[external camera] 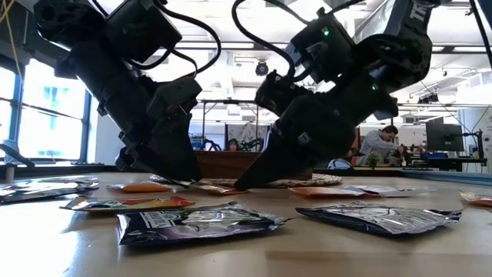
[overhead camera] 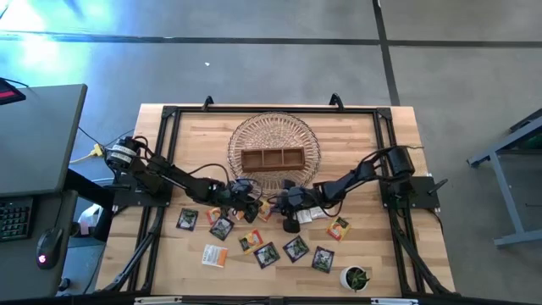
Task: Pick & Place Tea
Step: Put the yellow tea bag into the left section of the wooden organizer
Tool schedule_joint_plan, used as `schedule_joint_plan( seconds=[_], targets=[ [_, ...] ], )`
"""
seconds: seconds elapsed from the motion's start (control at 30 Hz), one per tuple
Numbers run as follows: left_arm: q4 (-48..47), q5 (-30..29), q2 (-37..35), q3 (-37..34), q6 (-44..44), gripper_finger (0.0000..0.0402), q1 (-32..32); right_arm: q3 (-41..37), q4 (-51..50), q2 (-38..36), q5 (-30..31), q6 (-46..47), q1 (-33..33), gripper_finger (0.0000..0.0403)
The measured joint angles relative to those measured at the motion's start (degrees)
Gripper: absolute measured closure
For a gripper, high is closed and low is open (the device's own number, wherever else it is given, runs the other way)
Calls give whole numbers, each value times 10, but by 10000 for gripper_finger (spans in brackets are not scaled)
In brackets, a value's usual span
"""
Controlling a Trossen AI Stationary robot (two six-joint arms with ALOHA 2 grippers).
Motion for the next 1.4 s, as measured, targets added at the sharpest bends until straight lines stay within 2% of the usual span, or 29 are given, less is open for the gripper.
schedule_joint_plan(
  seconds=[0.37,0.47,0.67,0.83,1.07,1.23,1.4],
  targets=[
    [0,29,0,0,0,266,1,0,-17,1,1,1,0,403],
    [-1,29,0,0,3,292,0,0,-19,1,4,0,0,403],
    [-2,28,1,-1,4,389,0,-1,-19,2,13,-3,0,403],
    [1,27,1,-1,16,390,-1,-1,-16,2,22,-4,1,403],
    [-7,16,-15,5,62,400,1,-4,-11,-24,2,-6,0,403],
    [-71,4,-57,34,134,401,18,-4,-58,-78,24,-12,0,403],
    [-232,-44,-89,100,222,401,58,-4,-132,-143,93,-46,0,402]
  ],
)
